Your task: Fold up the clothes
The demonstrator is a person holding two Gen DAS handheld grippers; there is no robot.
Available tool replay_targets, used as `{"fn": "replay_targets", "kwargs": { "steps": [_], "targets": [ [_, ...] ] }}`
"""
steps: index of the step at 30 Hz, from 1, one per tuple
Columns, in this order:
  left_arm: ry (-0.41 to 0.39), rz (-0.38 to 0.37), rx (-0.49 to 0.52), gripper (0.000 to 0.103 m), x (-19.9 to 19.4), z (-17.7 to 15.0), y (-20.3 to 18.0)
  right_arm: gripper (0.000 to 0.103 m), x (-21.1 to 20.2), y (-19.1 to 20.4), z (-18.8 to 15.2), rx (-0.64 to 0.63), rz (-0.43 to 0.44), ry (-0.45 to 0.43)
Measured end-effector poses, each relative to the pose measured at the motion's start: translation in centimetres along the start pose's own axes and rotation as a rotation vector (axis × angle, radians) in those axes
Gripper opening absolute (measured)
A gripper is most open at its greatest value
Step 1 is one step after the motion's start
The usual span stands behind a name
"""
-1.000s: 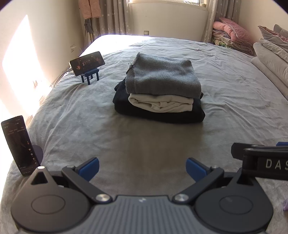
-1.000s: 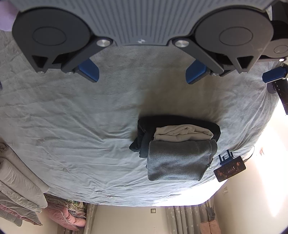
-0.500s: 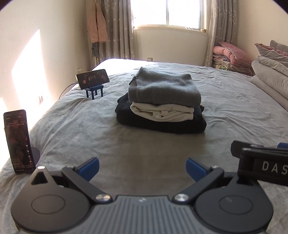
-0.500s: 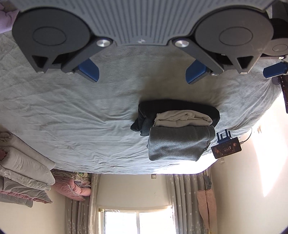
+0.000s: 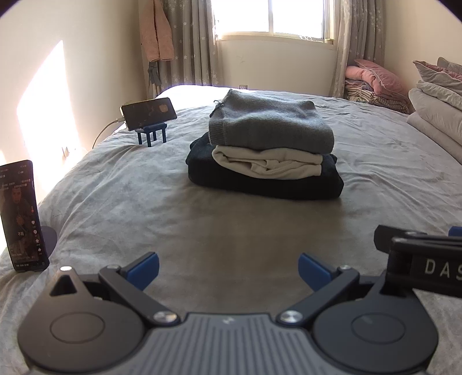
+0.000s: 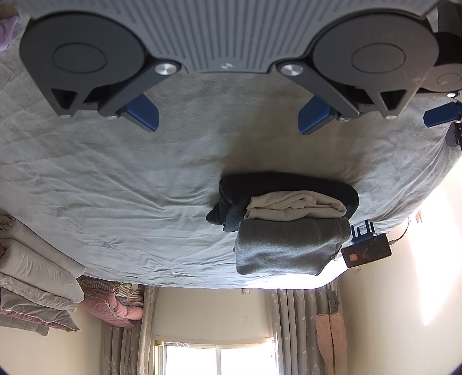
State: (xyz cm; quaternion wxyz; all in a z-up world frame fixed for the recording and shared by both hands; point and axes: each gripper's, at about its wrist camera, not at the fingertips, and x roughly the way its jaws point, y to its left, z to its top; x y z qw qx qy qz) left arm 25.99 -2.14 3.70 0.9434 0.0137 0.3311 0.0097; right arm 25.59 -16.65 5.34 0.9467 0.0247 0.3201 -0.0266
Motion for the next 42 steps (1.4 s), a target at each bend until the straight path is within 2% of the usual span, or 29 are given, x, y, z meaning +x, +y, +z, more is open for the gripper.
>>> {"fn": "replay_targets", "kwargs": {
  "steps": [42],
  "targets": [
    [0.031, -0.006, 0.008, 0.103, -0.07, -0.09, 0.5, 0.103, 0.3, 0.29, -0.18, 0.026, 0.012, 0.042]
  ]
}}
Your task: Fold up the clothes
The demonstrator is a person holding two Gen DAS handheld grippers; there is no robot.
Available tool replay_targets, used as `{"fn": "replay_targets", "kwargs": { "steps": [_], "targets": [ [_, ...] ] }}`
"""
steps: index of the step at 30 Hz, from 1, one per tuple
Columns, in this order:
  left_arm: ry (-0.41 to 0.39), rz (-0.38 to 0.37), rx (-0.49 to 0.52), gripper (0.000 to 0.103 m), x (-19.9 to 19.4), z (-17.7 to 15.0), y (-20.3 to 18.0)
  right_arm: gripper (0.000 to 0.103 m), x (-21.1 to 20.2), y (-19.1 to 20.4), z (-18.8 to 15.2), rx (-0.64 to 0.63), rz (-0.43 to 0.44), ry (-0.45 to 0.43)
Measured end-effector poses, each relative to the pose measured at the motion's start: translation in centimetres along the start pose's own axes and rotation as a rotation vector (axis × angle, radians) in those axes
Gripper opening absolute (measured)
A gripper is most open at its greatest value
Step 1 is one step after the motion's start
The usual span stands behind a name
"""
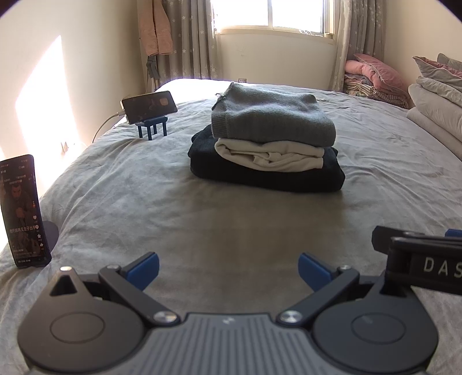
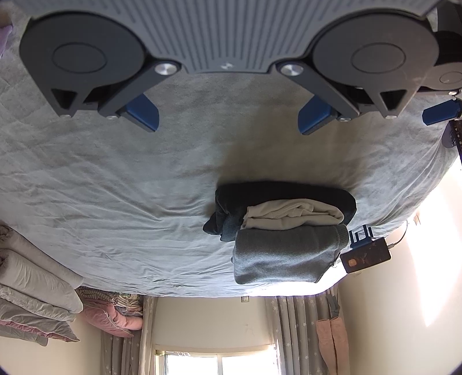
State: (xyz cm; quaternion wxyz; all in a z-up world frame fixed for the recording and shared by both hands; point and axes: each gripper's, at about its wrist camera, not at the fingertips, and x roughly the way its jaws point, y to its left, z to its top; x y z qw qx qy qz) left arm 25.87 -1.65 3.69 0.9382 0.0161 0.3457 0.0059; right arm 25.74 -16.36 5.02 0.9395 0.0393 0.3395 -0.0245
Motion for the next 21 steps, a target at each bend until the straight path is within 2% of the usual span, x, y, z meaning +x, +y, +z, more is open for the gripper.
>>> {"fn": "replay_targets", "kwargs": {
  "steps": [21],
  "targets": [
    [0.004, -0.002, 0.0, 0.103, 0.06, -0.04, 0.28, 0.103, -0.06, 0.33, 0.04, -0.013, -0.002, 0.003]
  ]
}}
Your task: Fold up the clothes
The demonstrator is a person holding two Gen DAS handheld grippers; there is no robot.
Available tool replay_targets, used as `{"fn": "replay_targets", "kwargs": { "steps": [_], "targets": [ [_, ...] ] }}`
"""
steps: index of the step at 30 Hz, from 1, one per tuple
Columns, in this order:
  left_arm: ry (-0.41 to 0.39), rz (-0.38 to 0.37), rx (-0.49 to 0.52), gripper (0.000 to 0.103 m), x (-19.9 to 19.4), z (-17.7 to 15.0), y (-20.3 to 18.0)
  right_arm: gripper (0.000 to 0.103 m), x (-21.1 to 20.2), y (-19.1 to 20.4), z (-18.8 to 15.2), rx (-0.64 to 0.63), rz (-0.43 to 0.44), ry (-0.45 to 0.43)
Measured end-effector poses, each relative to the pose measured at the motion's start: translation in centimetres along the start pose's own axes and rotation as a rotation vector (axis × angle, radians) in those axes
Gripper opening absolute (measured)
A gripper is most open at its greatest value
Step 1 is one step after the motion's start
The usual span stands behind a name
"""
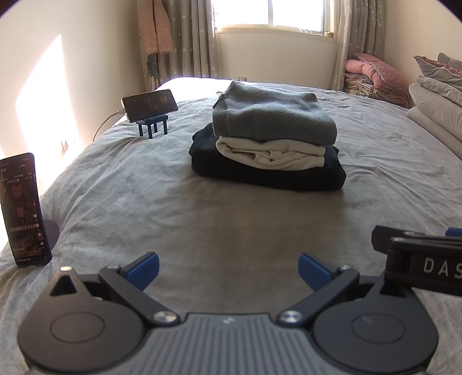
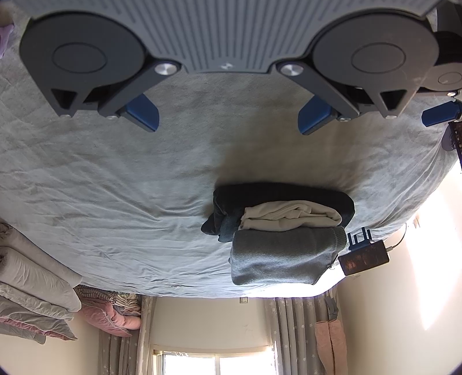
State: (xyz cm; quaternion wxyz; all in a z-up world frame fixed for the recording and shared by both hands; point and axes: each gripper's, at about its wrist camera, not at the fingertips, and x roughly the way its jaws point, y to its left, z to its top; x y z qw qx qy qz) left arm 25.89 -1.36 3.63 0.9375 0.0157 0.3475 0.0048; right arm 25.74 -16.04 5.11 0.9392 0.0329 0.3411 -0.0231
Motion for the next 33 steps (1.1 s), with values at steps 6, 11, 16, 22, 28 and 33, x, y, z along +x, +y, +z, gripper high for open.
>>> {"fn": "replay_targets", "kwargs": {
  "steps": [6, 11, 16, 22, 28, 33],
  "targets": [
    [-0.009, -0.008, -0.008, 0.103, -0.5, 0.0, 0.2, 0.103, -0.5, 0.1, 0.0, -0.005, 0.004, -0.009],
    [-0.027, -0.027, -0.004, 0.103, -2.3, -0.8, 0.4, 0.103, -2.1, 0.1, -0.6, -0.004, 0.026, -0.02],
    [-0.033, -0.054, -0.001, 0.103, -4.9, -2.1, 0.7, 0.103, -4.7, 0.7, -1.7, -0.034, 0.051, -0.035],
    [-0.016, -0.089, -0.04, 0.103, -8.0, -4.2, 1.8, 0.103, -8.0, 1.2, -3.3, -0.048, 0.06, -0.057],
    [-0.041, -0.048, 0.01, 0.103, -10.7, -6.1, 2.1, 0.103, -10.8, 1.7, -5.5, -0.063, 0.038, -0.111],
    [-0.035, -0.032, 0.026, 0.103, -11.9, -7.9, 2.4, 0.103, -11.7, 2.0, -7.5, -0.063, 0.037, -0.133]
  ]
}}
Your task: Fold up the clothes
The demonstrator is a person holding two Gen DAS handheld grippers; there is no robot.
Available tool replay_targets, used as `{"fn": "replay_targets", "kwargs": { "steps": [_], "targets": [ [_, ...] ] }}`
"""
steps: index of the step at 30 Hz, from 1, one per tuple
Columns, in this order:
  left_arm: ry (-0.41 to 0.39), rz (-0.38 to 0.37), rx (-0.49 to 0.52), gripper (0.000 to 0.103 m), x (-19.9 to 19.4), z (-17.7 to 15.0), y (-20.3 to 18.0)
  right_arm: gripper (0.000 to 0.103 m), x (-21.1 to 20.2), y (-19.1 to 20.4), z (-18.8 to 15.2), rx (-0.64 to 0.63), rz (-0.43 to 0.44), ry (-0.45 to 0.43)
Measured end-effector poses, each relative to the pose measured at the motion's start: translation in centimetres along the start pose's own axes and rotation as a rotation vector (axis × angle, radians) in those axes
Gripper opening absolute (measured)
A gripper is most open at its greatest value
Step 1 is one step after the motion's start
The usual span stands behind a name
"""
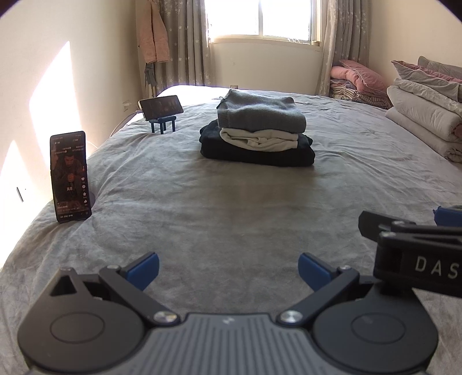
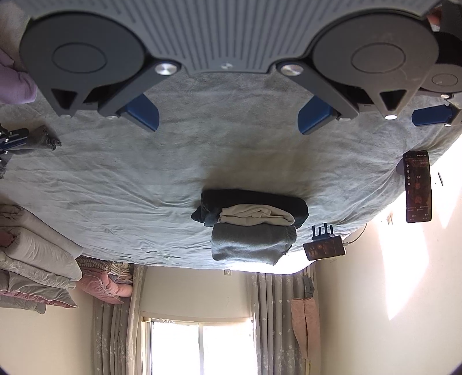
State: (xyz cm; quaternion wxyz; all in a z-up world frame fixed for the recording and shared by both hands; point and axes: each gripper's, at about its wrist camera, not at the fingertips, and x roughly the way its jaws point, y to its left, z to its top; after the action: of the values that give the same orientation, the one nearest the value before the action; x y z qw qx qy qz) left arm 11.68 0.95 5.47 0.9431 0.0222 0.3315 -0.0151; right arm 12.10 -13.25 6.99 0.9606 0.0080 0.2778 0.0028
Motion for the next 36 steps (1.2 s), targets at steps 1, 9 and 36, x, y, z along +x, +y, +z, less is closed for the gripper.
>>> {"fn": "replay_targets", "kwargs": {
  "steps": [1, 9, 36],
  "targets": [
    [-0.003, 0.005, 0.008, 0.103, -0.2, -0.5, 0.0, 0.103, -0.1, 0.1, -0.4, -0.004, -0.002, -0.004],
    [-0.05, 0.025, 0.028, 0.103, -0.1, -3.4, -0.4, 0.103, -0.4, 0.5, -3.4, -0.007, 0.007, -0.034],
    [-0.022, 0.066, 0.028, 0.103, 5.8, -8.8, -1.1, 0.103, 5.8, -2.0, -10.1, 0.106, -0.02, 0.075]
  ]
}}
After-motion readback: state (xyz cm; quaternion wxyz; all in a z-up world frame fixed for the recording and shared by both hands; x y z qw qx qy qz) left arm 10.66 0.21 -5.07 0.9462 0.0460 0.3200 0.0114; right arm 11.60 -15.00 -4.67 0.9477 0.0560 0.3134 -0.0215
